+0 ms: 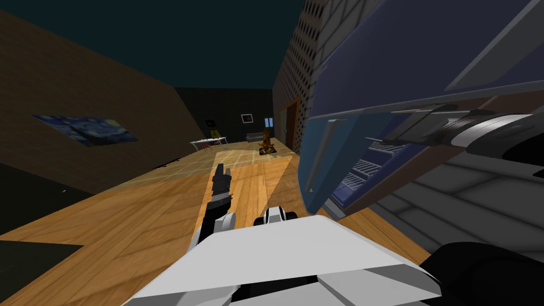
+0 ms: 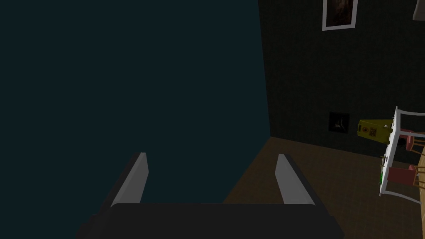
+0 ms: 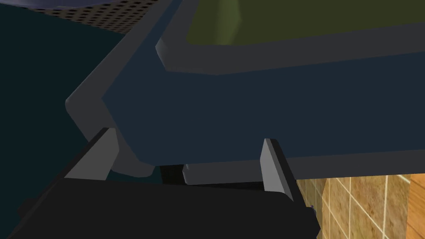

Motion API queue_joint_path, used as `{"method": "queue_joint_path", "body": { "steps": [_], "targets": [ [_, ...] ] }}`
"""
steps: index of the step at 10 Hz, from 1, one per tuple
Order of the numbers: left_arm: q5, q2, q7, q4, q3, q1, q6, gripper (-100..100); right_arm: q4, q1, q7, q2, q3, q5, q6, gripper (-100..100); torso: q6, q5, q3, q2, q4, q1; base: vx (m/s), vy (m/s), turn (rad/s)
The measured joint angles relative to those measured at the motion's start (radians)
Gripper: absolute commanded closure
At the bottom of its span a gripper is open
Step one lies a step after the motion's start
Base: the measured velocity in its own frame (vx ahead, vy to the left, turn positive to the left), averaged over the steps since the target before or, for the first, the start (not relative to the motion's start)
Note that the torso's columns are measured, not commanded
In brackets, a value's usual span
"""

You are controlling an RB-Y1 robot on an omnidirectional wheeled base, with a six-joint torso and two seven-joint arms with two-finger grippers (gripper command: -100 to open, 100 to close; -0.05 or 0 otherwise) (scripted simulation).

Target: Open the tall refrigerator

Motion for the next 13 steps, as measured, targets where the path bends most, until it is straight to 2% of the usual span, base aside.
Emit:
{"method": "queue_joint_path", "body": {
  "steps": [7, 11, 13],
  "targets": [
    [0.0, 0.0, 0.0, 0.0, 0.0, 0.0, 0.0, 0, 0.098, -0.001, -0.108, -0.075, -0.037, -0.13, -0.057, -100, -0.006, 0.006, -0.009, -0.009, -0.002, 0.003, 0.043, 0.074, -0.023],
    [0.0, 0.0, 0.0, 0.0, 0.0, 0.0, 0.0, 0, 0.17, -0.005, -0.168, -0.126, -0.065, -0.223, -0.09, -100, -0.006, 0.005, -0.011, -0.011, -0.003, 0.002, 0.044, 0.082, -0.024],
    [0.0, 0.0, 0.0, 0.0, 0.0, 0.0, 0.0, 0, 0.182, -0.004, -0.185, -0.132, -0.065, -0.242, -0.099, -100, -0.005, 0.003, -0.008, -0.008, -0.002, -0.001, -0.024, 0.043, -0.066]
  ]
}}
